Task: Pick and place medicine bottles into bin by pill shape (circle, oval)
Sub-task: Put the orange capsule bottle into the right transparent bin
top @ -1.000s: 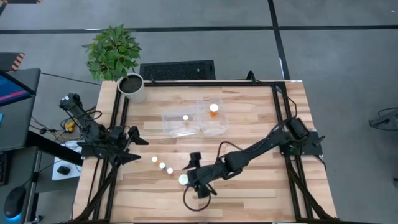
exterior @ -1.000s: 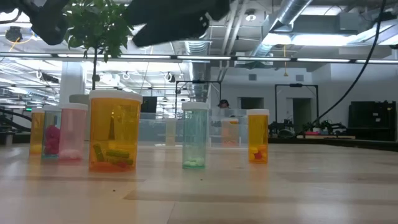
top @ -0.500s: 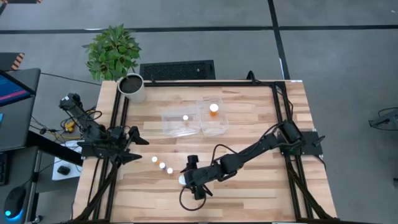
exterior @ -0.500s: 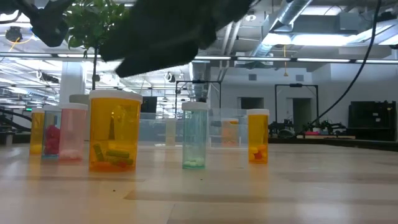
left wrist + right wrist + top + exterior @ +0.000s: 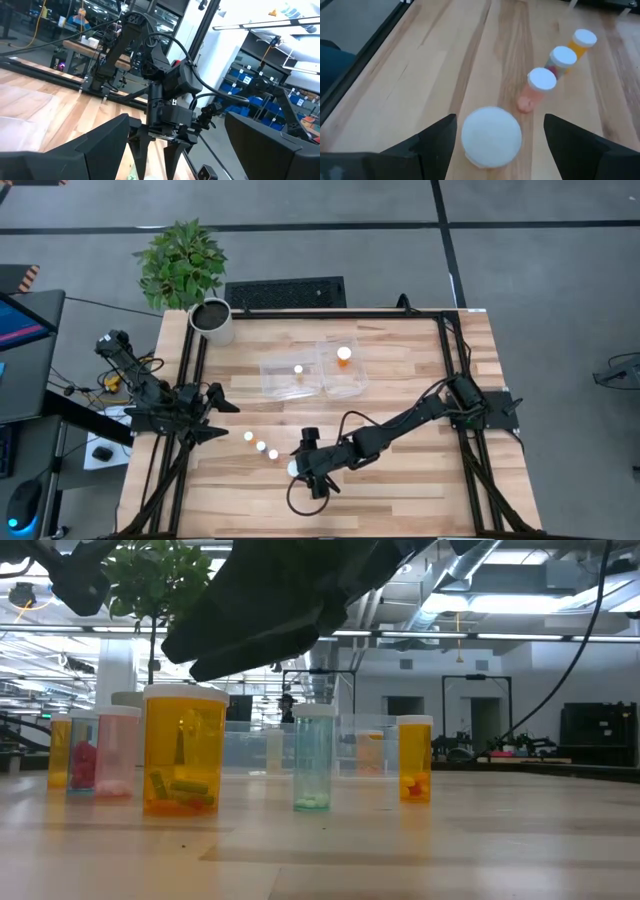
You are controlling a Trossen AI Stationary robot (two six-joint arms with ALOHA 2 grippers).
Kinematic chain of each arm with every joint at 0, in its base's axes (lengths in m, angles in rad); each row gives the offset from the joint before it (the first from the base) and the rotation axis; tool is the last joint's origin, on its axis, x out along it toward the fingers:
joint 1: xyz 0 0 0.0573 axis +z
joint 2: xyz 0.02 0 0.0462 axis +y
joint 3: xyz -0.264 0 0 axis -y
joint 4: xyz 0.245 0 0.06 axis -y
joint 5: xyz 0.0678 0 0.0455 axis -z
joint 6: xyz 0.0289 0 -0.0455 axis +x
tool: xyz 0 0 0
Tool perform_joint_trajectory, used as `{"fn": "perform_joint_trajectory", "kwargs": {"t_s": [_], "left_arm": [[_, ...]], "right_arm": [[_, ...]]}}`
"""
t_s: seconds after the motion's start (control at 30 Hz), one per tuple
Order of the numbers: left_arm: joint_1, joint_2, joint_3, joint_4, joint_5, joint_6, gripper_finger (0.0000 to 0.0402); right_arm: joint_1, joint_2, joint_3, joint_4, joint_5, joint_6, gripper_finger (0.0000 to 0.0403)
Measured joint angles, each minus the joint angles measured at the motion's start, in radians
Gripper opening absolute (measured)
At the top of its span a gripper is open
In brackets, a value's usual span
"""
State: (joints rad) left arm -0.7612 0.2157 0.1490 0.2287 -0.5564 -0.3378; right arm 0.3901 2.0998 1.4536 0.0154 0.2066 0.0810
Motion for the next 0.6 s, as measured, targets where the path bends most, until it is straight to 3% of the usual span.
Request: {"fn": "perform_joint_trajectory", "kwargs": {"t_s": [0.6], "left_arm": [[0.000,0.000,0.000,-0.011,0.000,0.001,0.0322]], "right_arm": [[0.006,0.020,-0.002,0.023,-0.004,0.043,0.0306]]}}
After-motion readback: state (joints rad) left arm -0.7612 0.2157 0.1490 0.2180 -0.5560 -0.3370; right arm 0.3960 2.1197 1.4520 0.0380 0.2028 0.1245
